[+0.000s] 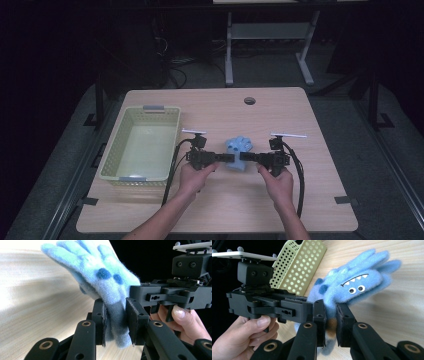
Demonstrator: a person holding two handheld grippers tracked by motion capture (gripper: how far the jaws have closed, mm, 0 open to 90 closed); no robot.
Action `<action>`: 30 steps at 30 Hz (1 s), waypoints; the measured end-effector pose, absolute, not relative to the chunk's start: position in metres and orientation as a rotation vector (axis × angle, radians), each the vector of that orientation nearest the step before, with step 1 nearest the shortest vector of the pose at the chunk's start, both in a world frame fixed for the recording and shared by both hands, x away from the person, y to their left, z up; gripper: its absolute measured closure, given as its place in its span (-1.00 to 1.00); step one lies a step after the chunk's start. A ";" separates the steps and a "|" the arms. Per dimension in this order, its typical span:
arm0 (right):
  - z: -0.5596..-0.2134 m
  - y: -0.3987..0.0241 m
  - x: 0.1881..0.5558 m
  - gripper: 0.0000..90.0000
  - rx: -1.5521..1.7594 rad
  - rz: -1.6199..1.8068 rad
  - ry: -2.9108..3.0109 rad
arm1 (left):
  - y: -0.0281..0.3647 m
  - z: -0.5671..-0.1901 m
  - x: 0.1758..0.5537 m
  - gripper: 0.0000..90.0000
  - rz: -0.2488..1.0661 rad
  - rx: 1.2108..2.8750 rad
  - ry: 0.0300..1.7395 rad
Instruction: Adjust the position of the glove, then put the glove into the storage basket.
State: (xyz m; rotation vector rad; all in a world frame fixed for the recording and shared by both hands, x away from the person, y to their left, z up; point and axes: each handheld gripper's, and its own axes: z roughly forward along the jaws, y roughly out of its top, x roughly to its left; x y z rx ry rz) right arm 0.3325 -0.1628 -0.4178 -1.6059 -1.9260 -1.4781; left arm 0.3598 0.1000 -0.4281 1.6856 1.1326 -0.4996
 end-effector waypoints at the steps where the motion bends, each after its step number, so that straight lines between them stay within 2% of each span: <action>1: -0.416 -0.162 0.333 0.78 -1.606 -1.476 -1.925 | 0.100 -0.427 0.360 0.56 -0.498 1.683 1.133; 30: -0.394 -0.140 0.343 0.78 -1.562 -1.488 -1.958 | 0.125 -0.408 0.364 0.55 -0.463 1.662 1.122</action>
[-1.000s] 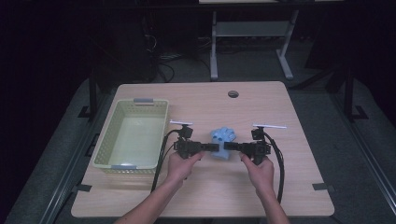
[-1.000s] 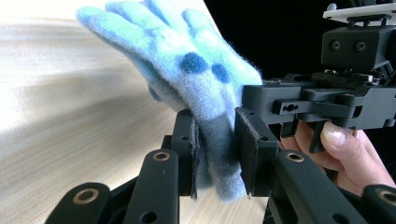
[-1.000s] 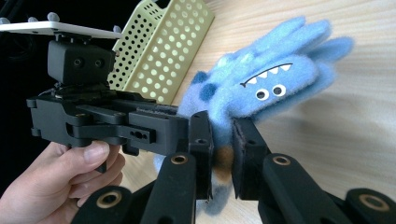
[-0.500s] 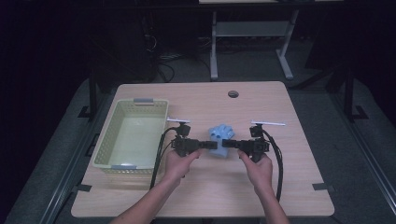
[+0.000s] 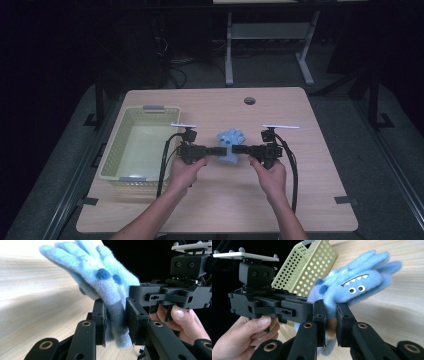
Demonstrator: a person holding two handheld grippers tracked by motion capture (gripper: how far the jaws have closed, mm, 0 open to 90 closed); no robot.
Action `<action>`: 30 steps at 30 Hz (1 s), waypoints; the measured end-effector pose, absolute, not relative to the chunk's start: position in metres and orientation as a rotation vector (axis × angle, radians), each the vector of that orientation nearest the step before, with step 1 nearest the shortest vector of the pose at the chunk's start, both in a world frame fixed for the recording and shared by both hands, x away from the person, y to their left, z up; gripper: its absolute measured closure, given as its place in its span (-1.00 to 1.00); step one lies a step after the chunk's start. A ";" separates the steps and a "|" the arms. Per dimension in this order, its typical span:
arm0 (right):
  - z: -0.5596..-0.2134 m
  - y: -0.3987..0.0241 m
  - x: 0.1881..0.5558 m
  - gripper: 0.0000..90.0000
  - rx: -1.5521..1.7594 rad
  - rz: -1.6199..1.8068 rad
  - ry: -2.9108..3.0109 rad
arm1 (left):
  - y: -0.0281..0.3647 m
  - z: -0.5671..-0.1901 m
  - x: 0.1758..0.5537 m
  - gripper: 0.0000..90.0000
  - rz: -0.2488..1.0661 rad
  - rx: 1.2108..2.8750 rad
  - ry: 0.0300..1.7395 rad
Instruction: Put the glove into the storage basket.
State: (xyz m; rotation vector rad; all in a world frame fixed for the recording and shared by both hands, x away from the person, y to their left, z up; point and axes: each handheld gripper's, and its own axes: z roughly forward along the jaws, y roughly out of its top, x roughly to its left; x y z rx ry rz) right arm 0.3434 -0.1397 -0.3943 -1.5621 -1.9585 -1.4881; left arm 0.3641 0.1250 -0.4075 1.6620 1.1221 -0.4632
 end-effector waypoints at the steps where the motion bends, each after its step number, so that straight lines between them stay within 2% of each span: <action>1: -0.394 -0.140 0.343 0.78 -1.562 -1.488 -1.958 | 0.125 -0.408 0.364 0.55 -0.463 1.662 1.122; 30: -0.366 -0.095 0.364 0.78 -1.464 -1.493 -2.016 | 0.172 -0.380 0.369 0.55 -0.422 1.609 1.146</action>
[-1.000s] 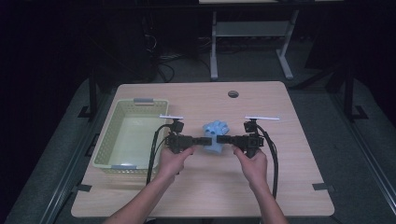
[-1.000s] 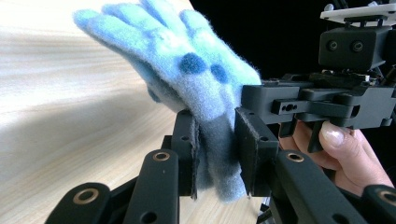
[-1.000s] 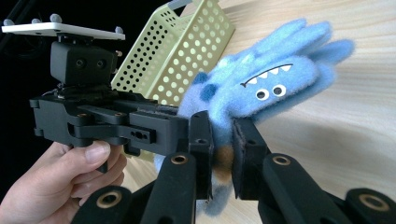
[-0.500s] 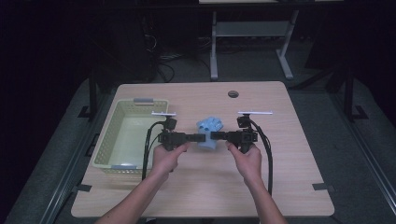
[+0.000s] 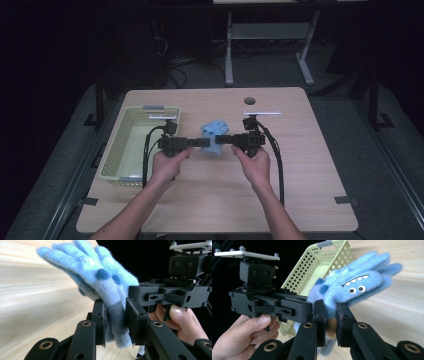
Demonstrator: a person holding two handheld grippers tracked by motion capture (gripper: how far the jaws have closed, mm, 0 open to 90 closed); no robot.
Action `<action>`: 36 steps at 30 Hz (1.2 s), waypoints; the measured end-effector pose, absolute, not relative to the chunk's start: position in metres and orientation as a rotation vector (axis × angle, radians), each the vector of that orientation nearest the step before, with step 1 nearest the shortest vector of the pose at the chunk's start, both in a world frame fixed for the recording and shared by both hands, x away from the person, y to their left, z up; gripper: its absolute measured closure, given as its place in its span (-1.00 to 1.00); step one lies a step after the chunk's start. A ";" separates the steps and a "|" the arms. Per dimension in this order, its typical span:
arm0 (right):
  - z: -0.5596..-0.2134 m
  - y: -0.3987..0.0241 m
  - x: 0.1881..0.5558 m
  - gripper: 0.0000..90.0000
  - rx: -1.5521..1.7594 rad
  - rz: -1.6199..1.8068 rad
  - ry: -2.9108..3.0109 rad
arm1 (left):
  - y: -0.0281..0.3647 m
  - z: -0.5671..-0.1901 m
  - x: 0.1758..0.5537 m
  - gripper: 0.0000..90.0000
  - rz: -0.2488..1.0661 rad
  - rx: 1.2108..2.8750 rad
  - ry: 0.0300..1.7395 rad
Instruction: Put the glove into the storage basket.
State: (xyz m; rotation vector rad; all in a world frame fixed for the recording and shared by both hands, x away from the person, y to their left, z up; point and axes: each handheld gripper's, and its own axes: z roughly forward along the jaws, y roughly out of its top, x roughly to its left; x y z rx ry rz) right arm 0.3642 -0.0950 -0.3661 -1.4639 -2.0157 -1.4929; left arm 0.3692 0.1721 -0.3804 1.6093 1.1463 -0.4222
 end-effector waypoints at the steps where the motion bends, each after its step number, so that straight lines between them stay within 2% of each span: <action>1: -0.365 -0.093 0.365 0.78 -1.460 -1.486 -2.023 | 0.173 -0.380 0.369 0.55 -0.419 1.608 1.147; 36: -0.345 -0.024 0.388 0.78 -1.343 -1.492 -2.073 | 0.245 -0.363 0.372 0.55 -0.354 1.546 1.163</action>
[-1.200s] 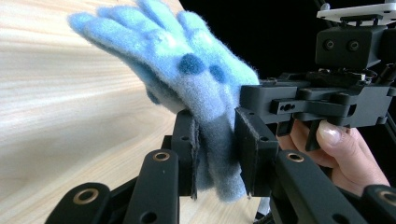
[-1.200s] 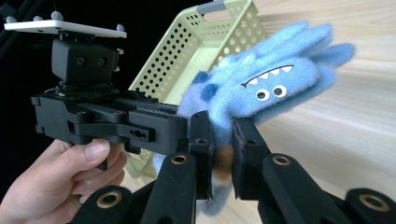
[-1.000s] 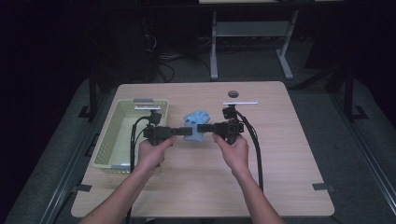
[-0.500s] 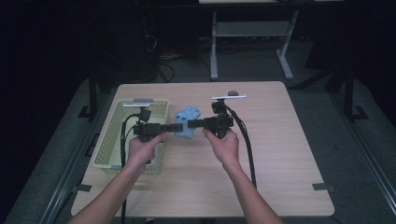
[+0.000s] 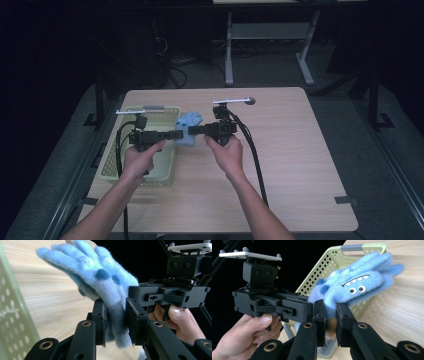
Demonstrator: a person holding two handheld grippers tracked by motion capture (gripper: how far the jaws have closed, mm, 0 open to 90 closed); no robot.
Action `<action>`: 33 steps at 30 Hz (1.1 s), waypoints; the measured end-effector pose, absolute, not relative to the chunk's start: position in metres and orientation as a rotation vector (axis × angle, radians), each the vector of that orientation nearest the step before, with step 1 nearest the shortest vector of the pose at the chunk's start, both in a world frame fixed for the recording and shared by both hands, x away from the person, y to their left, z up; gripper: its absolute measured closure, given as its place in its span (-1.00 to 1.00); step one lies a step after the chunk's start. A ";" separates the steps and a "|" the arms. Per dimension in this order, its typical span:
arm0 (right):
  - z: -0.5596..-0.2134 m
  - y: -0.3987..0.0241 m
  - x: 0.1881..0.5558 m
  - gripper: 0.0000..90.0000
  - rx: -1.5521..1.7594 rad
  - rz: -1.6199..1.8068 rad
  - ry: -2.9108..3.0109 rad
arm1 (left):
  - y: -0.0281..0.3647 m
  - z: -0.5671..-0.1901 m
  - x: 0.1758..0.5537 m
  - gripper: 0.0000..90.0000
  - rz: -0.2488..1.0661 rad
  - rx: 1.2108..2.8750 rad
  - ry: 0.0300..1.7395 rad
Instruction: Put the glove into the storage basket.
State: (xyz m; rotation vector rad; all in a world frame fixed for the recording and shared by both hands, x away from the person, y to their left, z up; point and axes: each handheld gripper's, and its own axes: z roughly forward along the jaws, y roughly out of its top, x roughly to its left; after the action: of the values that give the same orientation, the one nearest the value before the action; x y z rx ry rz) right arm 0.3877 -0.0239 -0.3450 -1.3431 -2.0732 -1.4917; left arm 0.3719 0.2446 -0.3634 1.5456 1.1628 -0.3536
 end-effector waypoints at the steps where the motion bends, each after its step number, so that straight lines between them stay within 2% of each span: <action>1: -0.345 -0.022 0.388 0.78 -1.339 -1.488 -2.074 | 0.245 -0.363 0.372 0.56 -0.354 1.546 1.163; 33: -0.349 0.029 0.398 0.78 -1.270 -1.469 -2.062 | 0.296 -0.363 0.366 0.56 -0.322 1.518 1.210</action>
State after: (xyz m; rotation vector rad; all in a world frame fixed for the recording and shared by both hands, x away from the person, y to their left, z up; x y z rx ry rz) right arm 0.3978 0.0291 -0.3487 -1.2698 -2.0619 -1.4692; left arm 0.3660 0.2958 -0.3628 1.5183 1.2104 -0.3222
